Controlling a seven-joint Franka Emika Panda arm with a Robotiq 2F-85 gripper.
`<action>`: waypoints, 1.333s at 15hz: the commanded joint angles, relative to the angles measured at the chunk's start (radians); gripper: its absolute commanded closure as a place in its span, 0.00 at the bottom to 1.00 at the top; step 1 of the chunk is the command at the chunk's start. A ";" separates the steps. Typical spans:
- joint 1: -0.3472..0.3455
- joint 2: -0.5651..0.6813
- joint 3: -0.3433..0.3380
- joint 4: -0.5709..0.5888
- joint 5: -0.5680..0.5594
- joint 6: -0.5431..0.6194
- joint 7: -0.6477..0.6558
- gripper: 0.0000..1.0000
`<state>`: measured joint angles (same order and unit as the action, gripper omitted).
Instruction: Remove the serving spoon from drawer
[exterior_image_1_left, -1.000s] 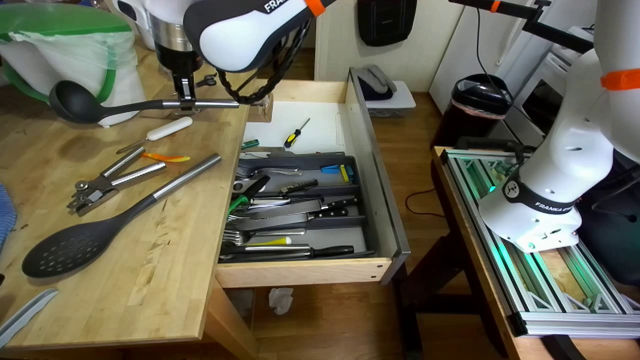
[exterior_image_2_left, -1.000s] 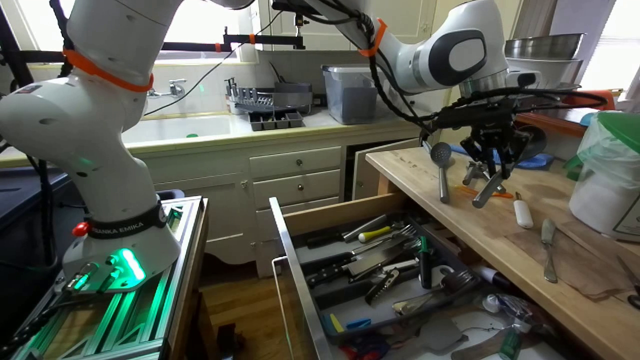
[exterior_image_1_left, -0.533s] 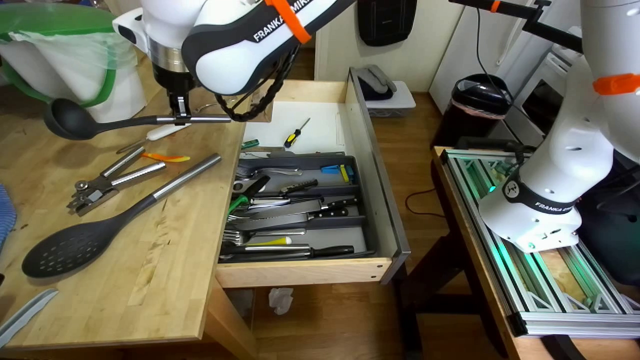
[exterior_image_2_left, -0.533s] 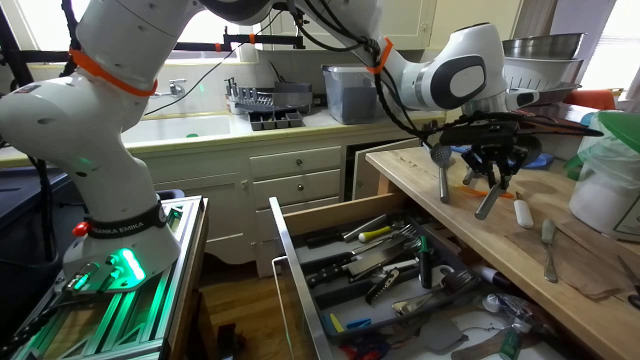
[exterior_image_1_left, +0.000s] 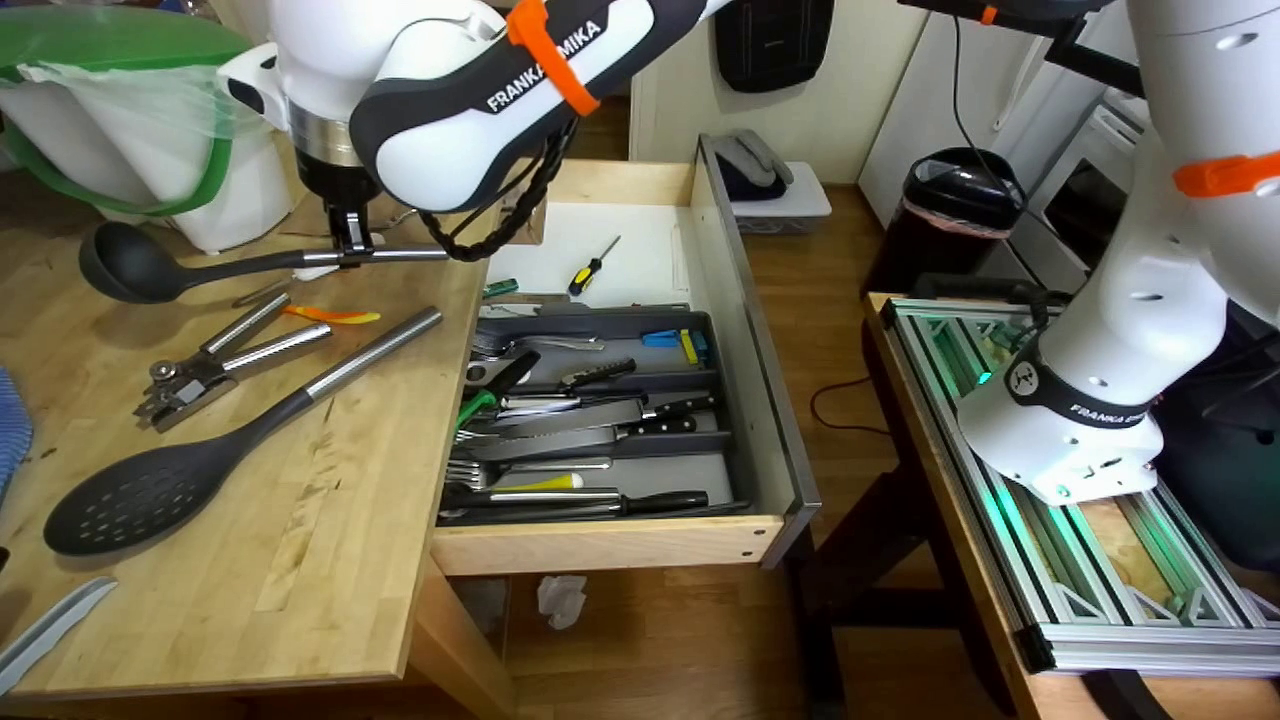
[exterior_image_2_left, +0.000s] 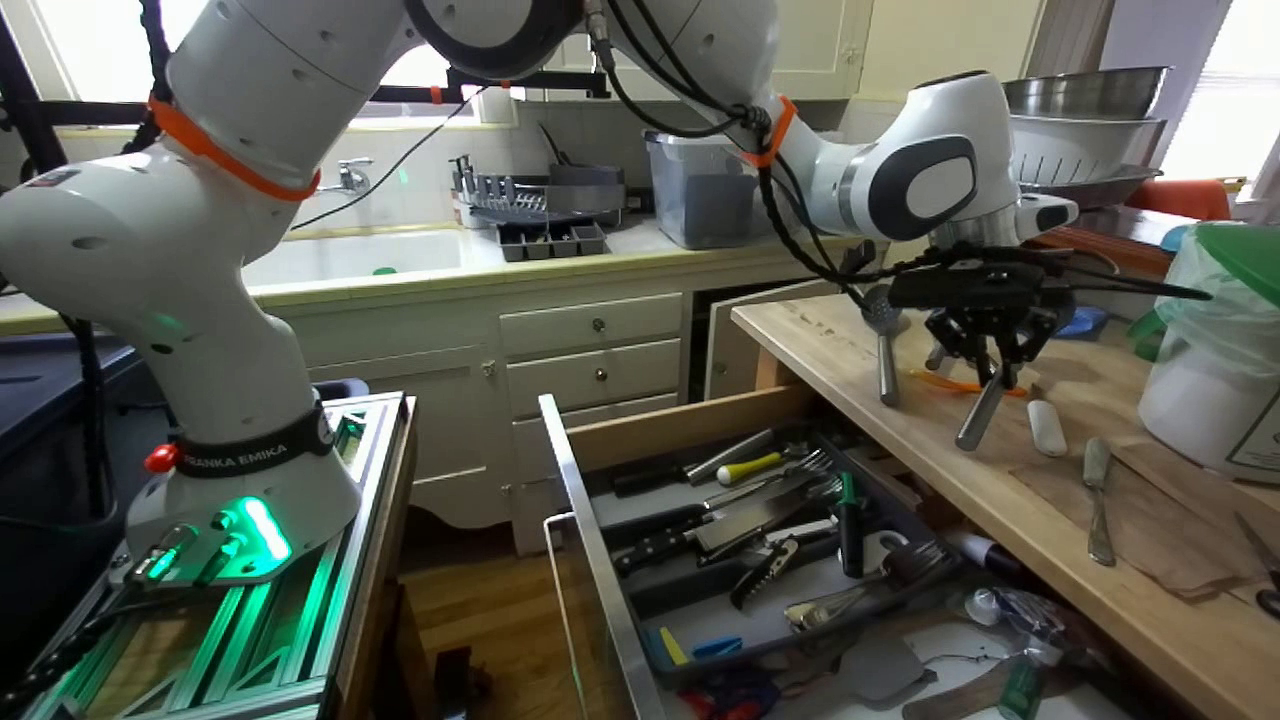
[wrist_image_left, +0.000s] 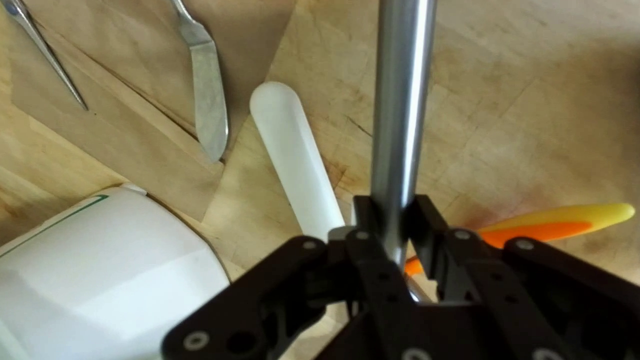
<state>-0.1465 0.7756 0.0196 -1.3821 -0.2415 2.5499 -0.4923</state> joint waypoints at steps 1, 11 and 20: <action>-0.011 0.057 0.002 0.068 0.010 0.014 -0.023 0.94; -0.005 0.101 -0.009 0.115 0.001 0.001 -0.015 0.44; 0.014 -0.145 0.023 0.063 0.105 -0.455 0.046 0.00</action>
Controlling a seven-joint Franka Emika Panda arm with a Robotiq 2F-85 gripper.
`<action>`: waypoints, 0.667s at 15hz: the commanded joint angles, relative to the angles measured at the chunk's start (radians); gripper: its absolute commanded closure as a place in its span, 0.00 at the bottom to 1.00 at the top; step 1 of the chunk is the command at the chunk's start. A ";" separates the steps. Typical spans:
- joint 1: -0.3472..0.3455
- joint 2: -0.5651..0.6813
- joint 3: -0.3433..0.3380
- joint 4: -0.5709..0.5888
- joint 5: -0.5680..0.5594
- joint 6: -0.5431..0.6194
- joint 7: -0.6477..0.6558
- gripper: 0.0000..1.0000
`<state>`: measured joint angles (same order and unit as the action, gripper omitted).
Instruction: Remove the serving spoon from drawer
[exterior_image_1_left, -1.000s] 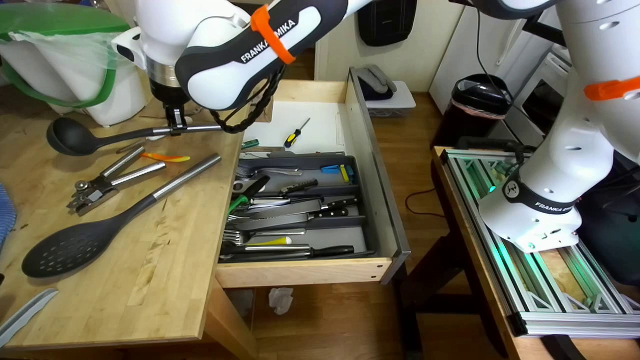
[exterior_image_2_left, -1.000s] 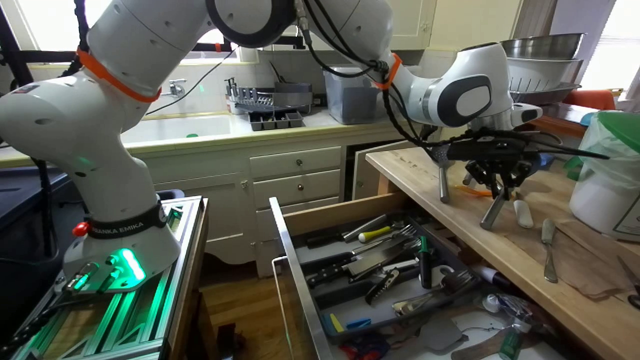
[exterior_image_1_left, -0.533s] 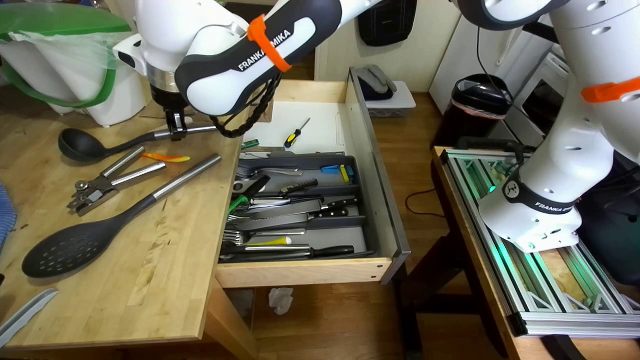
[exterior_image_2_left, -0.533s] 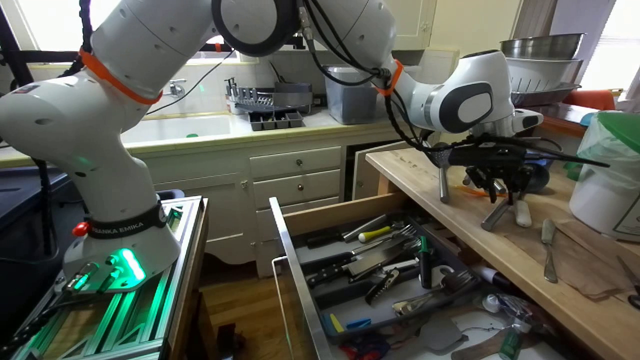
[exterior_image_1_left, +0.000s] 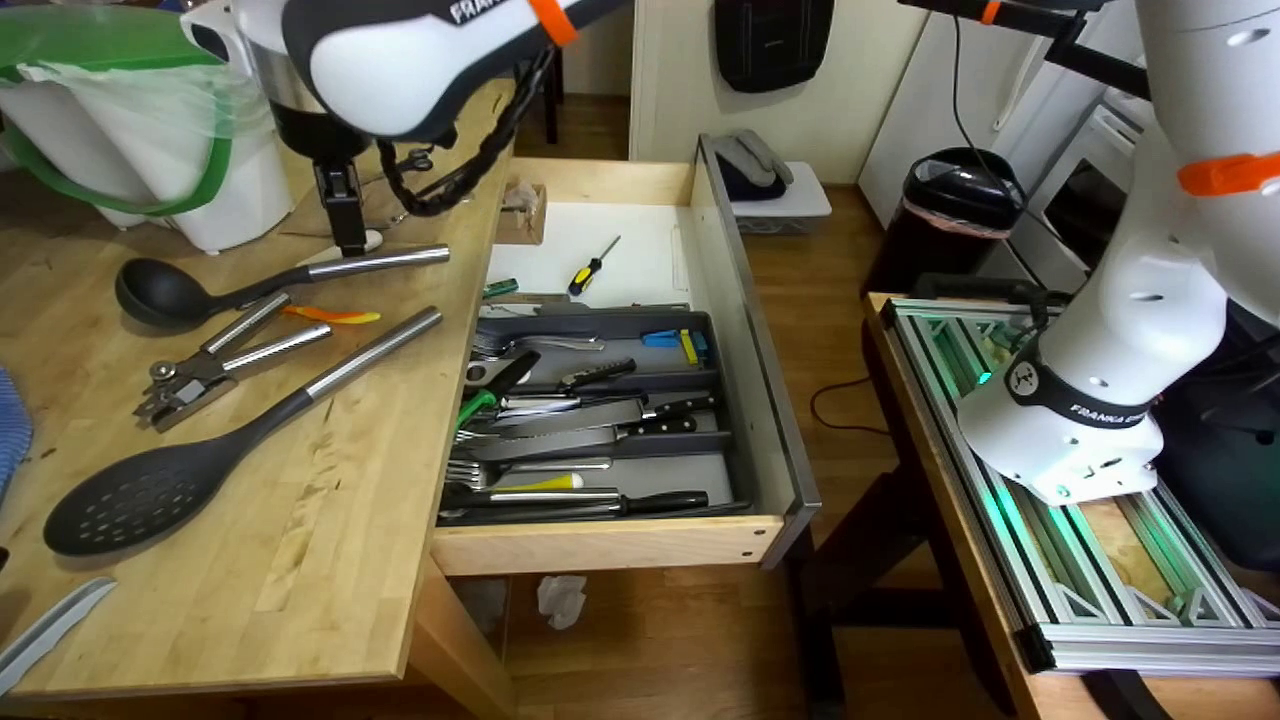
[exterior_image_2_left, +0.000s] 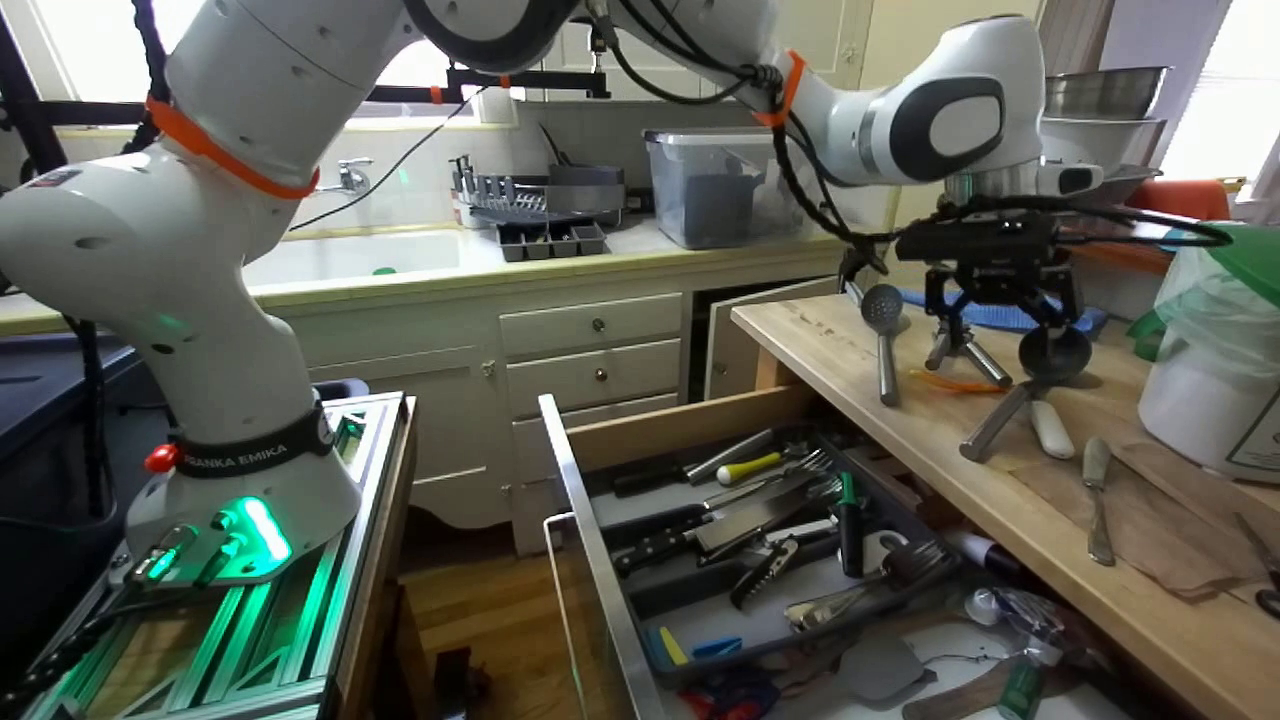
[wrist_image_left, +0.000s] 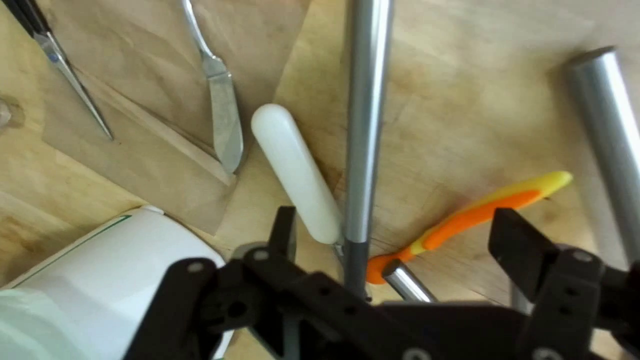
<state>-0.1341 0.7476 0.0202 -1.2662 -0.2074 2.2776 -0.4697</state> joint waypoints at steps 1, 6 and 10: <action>-0.006 -0.152 0.040 -0.064 0.112 -0.235 0.029 0.00; 0.008 -0.333 0.032 -0.179 0.218 -0.451 0.144 0.00; 0.022 -0.339 0.016 -0.154 0.214 -0.489 0.133 0.00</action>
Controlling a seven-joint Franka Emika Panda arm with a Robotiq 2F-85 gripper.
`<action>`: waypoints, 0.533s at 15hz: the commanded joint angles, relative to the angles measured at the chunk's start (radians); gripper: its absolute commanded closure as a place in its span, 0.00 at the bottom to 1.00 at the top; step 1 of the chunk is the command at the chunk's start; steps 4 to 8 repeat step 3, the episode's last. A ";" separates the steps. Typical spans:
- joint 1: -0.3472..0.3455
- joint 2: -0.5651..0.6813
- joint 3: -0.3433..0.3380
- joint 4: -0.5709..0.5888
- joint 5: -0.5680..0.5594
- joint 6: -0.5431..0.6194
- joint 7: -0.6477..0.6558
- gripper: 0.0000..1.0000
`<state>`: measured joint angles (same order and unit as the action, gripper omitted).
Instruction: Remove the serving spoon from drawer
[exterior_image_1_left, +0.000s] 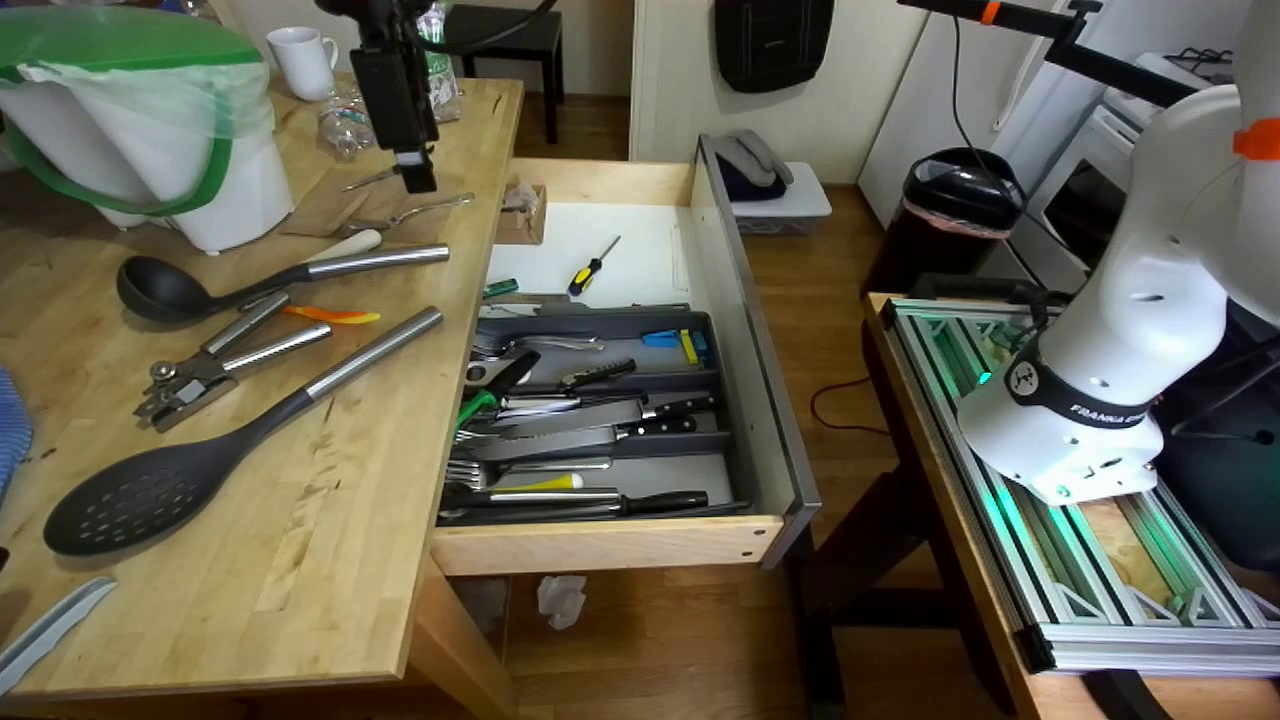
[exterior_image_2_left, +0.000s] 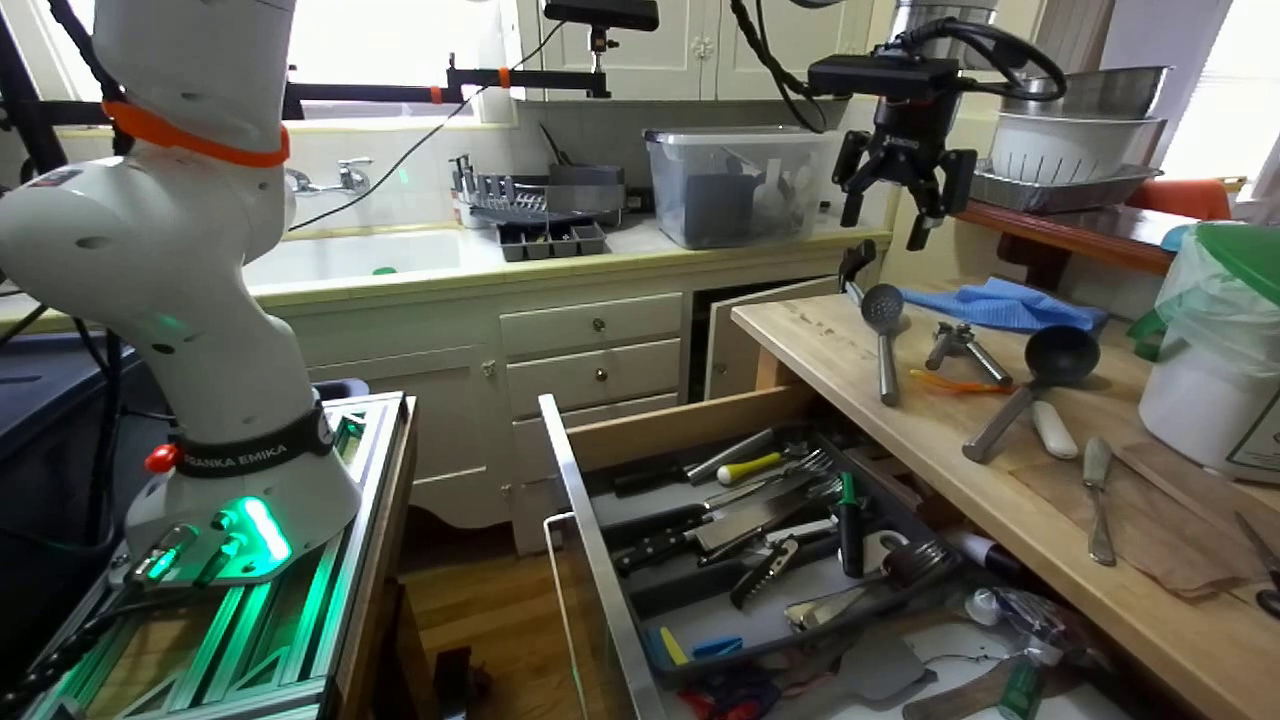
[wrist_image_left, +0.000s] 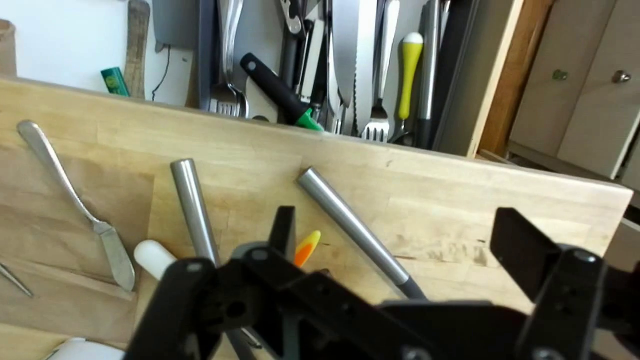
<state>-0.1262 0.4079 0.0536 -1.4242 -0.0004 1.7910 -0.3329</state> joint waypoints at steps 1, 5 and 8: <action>0.014 -0.018 -0.019 -0.017 0.010 -0.006 -0.003 0.00; 0.014 -0.033 -0.020 -0.039 0.012 -0.008 -0.003 0.00; 0.014 -0.033 -0.020 -0.039 0.012 -0.008 -0.003 0.00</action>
